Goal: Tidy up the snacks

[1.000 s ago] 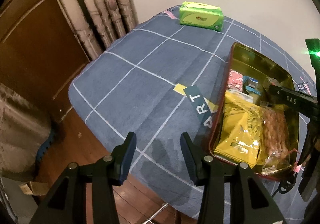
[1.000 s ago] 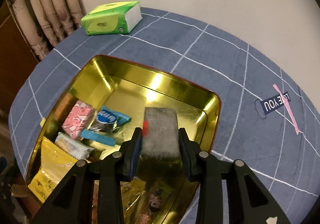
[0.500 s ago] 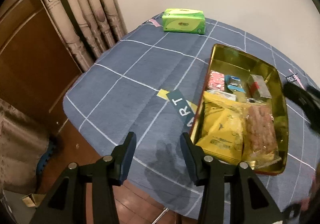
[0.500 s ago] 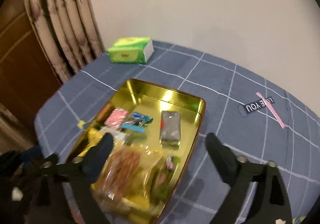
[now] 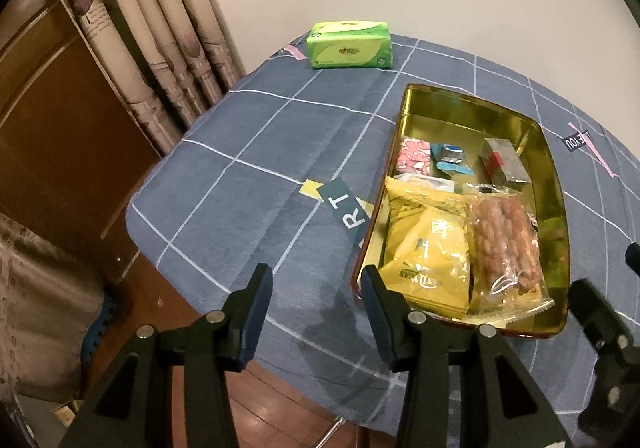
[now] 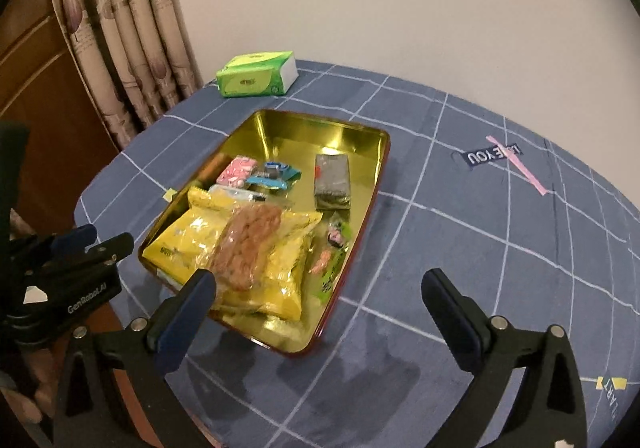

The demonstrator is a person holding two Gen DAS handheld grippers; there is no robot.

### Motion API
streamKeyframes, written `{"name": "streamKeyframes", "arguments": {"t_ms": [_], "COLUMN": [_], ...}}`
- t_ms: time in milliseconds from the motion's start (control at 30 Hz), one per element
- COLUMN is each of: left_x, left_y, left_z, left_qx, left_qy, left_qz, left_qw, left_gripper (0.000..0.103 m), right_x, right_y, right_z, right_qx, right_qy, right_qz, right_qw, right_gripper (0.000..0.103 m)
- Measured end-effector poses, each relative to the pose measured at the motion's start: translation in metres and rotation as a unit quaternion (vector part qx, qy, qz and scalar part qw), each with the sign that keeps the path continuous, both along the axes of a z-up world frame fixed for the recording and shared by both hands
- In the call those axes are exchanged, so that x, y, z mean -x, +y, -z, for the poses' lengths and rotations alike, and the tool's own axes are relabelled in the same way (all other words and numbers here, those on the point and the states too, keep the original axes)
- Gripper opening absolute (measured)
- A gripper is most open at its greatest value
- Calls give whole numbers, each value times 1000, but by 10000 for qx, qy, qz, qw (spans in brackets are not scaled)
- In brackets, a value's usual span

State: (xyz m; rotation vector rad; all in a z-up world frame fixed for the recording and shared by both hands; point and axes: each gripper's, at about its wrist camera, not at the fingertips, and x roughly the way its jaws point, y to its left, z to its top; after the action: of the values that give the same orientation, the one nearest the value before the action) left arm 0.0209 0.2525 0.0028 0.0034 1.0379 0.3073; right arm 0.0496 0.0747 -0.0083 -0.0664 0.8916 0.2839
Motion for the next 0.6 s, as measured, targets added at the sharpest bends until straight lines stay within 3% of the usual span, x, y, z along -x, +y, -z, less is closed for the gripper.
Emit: {"name": "streamKeyframes", "arguments": {"t_ms": [600], "left_x": [-2], "left_y": [-1], "left_z": [4], "left_qx": [25], "left_qy": [95], "left_qz": [24], "left_qw": [9999], "left_gripper": [47], "right_x": [0], "right_y": [9], "right_z": [23], "right_qx": [210], "right_qy": [327], "right_qz": [-69], "right_qw": [9992], "right_gripper": [102]}}
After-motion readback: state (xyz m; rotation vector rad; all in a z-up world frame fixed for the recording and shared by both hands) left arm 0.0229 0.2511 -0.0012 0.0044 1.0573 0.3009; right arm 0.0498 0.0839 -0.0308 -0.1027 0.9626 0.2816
